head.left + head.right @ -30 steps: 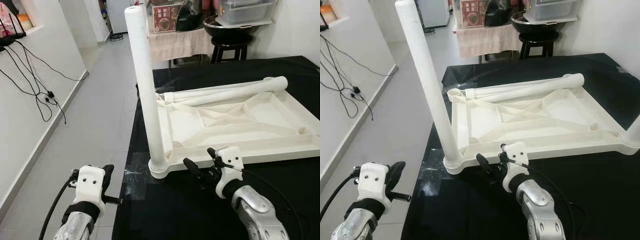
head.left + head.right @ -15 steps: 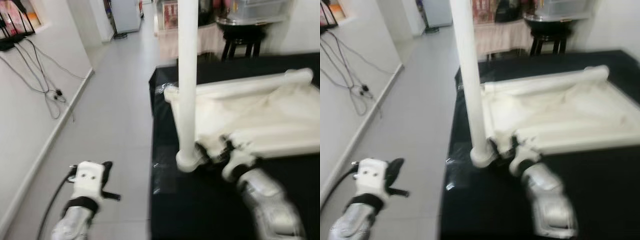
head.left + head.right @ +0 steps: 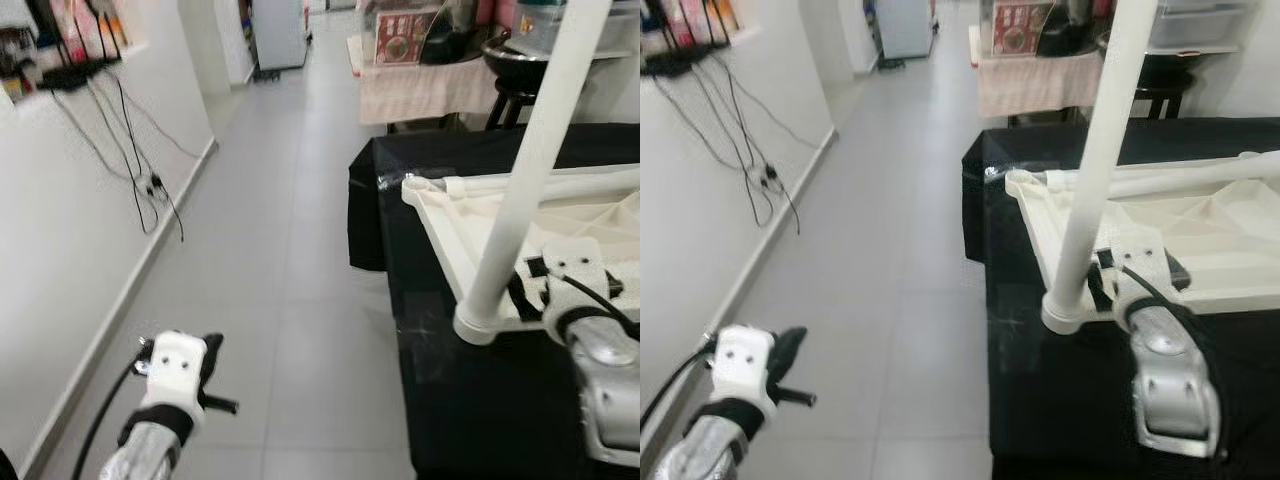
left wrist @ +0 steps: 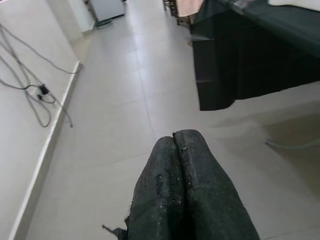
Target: Building children table
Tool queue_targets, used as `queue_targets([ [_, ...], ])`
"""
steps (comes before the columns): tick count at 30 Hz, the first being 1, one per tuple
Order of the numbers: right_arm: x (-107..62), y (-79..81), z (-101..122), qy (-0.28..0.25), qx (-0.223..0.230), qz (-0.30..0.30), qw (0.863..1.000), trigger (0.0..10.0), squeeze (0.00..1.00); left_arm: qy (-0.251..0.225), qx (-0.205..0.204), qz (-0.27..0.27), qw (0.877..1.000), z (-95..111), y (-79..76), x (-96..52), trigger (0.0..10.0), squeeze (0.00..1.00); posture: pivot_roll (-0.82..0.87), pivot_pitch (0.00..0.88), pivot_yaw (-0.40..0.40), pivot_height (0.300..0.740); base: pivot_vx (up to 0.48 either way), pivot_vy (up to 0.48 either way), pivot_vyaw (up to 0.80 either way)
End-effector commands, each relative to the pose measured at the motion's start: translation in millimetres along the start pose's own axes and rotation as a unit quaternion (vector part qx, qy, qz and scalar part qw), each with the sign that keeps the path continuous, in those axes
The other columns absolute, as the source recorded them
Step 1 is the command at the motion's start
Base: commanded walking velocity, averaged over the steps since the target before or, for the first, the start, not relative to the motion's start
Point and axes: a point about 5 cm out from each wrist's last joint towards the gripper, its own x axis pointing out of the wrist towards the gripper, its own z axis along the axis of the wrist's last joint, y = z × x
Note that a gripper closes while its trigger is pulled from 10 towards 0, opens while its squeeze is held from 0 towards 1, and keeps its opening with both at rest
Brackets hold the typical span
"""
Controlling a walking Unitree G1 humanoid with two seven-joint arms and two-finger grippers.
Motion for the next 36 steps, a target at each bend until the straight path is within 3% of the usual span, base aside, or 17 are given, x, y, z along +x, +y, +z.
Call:
queue_targets([
  [1, -0.9, 8.8, 0.2, 0.002, -0.007, 0.03, 1.0, 10.0, 0.0, 0.001, -0.001, -0.003, 1.0, -0.1, -0.7, -0.2, 10.0, 0.0, -0.14, 0.056, 0.086, 0.74, 0.0, 0.0, 0.0],
  [2, -0.9, 8.8, 0.2, 0.002, -0.007, 0.03, 1.0, 10.0, 0.0, 0.001, -0.001, -0.003, 1.0, -0.1, -0.7, -0.2, 10.0, 0.0, -0.14, 0.056, 0.086, 0.74, 0.0, 0.0, 0.0],
  [3, -2.8, 1.5, 3.8, 0.001, -0.081, 0.062, 0.995, 10.0, 0.0, 0.001, -0.001, -0.004, 1.0, -0.3, -0.3, -0.3, 10.0, 0.0, -0.14, 0.057, 0.09, 0.74, 0.0, 0.0, 0.0],
  [4, -2.8, 1.5, 3.8, 0.001, -0.081, 0.062, 0.995, 10.0, 0.0, 0.001, -0.001, -0.004, 1.0, -0.3, -0.3, -0.3, 10.0, 0.0, -0.14, 0.057, 0.09, 0.74, 0.0, 0.0, 0.0],
  [5, -5.5, -8.6, 5.2, 0.012, -0.145, 0.089, 0.985, 10.0, 0.0, 0.0, 0.001, -0.005, 1.0, -0.3, -0.1, -0.2, 10.0, 0.0, -0.15, 0.057, 0.091, 0.74, 0.0, 0.0, 0.0],
  [6, -5.5, -8.6, 5.2, 0.012, -0.145, 0.089, 0.985, 10.0, 0.0, 0.0, 0.001, -0.005, 1.0, -0.3, -0.1, -0.2, 10.0, 0.0, -0.15, 0.057, 0.091, 0.74, 0.0, 0.0, 0.0],
  [8, -20.0, -44.1, 7.2, 0.062, -0.282, 0.191, 0.938, 10.0, 0.0, 0.0, -0.001, -0.009, 1.0, -1.0, -0.8, 0.6, 10.0, 0.0, -0.15, 0.052, 0.092, 0.74, 0.0, 0.0, 0.0],
  [10, -37.4, -50.9, 9.5, 0.085, -0.33, 0.29, 0.894, 10.0, 0.0, 0.0, -0.002, -0.01, 1.0, -1.4, -1.6, 1.2, 10.0, 0.0, -0.15, 0.05, 0.088, 0.74, 0.0, 0.0, 0.0],
  [11, -37.4, -50.9, 9.5, 0.085, -0.33, 0.29, 0.894, 10.0, 0.0, 0.0, -0.002, -0.01, 1.0, -1.4, -1.6, 1.2, 10.0, 0.0, -0.15, 0.05, 0.088, 0.74, 0.0, 0.0, 0.0],
  [12, -44.4, -47.8, 10.1, 0.088, -0.338, 0.328, 0.878, 10.0, 0.0, 0.0, -0.002, -0.011, 1.0, -1.4, -1.8, 1.3, 10.0, 0.0, -0.15, 0.05, 0.088, 0.74, 0.0, 0.0, 0.0],
  [14, -66.9, -34.1, 9.0, 0.092, -0.309, 0.438, 0.839, 10.0, 0.0, 0.0, -0.002, -0.011, 1.0, -1.5, -1.8, 1.8, 10.0, 0.0, -0.15, 0.048, 0.085, 0.74, 0.0, 0.0, 0.0],
  [17, -77.3, -27.0, 10.0, 0.092, -0.282, 0.491, 0.819, 10.0, 0.0, -0.001, -0.002, -0.011, 1.0, -1.5, -1.9, 1.9, 10.0, 0.0, -0.15, 0.048, 0.085, 0.74, 0.0, 0.0, 0.0],
  [21, -91.8, 5.2, 26.3, -0.014, -0.197, 0.609, 0.769, 10.0, 0.0, 0.0, -0.003, -0.013, 1.0, -1.3, -2.3, 2.5, 10.0, 0.0, -0.15, 0.047, 0.088, 0.74, 0.0, 0.0, 0.0],
  [23, -91.8, 5.2, 26.3, -0.014, -0.197, 0.609, 0.769, 10.0, 0.0, 0.0, -0.003, -0.013, 1.0, -1.3, -2.3, 2.5, 10.0, 0.0, -0.15, 0.047, 0.088, 0.74, 0.0, 0.0, 0.0],
  [28, -79.1, 45.4, 55.6, -0.197, -0.071, 0.626, 0.752, 10.0, 0.0, -0.002, -0.002, -0.018, 1.0, -1.0, -4.0, 2.7, 10.0, 0.0, -0.13, 0.034, 0.09, 0.74, 0.0, 0.0, 0.0],
  [33, -73.1, 66.0, 67.5, -0.247, -0.005, 0.619, 0.746, 10.0, 0.0, -0.002, -0.003, -0.017, 1.0, -1.2, -4.4, 2.2, 10.0, 0.0, -0.12, 0.03, 0.09, 0.74, 0.0, 0.0, 0.0],
  [36, -59.6, 88.0, 77.9, -0.277, 0.053, 0.59, 0.756, 10.0, 0.0, -0.006, -0.004, -0.011, 1.0, 0.1, -2.5, 3.9, 10.0, 0.0, -0.11, 0.018, 0.089, 0.74, 0.0, 0.0, 0.0],
])
